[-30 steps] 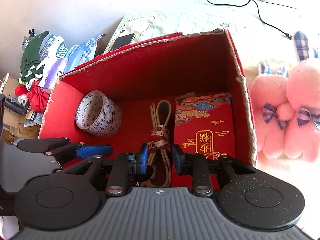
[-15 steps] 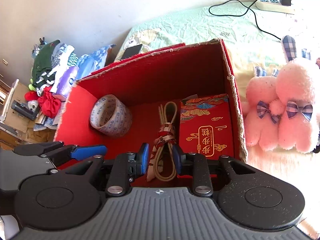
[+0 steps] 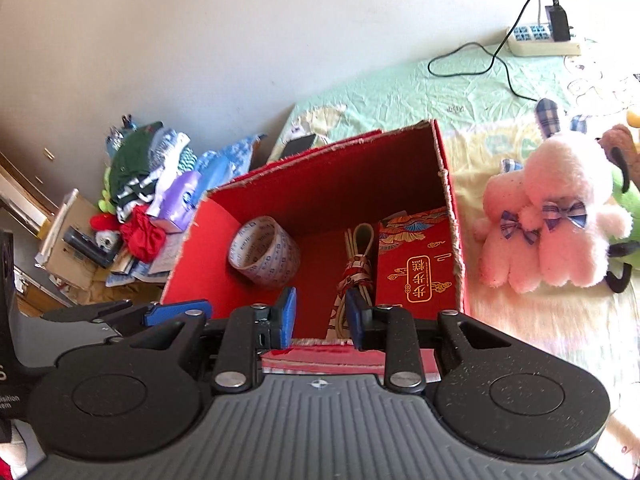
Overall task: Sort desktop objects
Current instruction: 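Withdraw the right gripper up out of the box toward the pinecone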
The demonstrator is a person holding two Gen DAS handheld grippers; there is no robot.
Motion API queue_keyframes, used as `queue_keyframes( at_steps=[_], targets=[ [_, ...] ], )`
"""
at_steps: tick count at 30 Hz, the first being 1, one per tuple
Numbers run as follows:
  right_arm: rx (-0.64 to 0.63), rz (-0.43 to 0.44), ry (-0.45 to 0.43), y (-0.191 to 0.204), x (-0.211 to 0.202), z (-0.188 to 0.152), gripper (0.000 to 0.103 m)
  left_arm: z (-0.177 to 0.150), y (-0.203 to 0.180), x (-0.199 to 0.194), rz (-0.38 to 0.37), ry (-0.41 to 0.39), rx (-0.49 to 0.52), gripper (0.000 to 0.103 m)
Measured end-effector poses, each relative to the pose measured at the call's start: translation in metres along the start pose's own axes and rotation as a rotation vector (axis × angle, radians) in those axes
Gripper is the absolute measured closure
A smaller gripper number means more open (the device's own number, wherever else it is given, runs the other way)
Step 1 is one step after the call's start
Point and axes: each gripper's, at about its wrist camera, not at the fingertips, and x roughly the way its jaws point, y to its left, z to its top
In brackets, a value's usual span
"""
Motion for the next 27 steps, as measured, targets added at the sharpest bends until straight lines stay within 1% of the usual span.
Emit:
queue_keyframes(
  at_steps=[4,8,17,27],
  targets=[
    [-0.013,0.015,-0.023,0.001,-0.016,-0.008,0.073,-0.01,-0.006,-0.017,0.019,-0.027,-0.017,0.027],
    [-0.027,0.03,-0.018,0.002,-0.025,-0.017,0.073,-0.024,-0.014,-0.026,0.031,-0.029,-0.029,0.025],
    [-0.043,0.048,0.031,-0.002,-0.032,-0.048,0.073,-0.061,-0.03,-0.025,0.05,0.023,-0.055,0.023],
    [-0.015,0.043,0.089,-0.011,-0.032,-0.082,0.072,-0.095,-0.04,-0.02,0.085,0.082,-0.07,0.021]
  ],
)
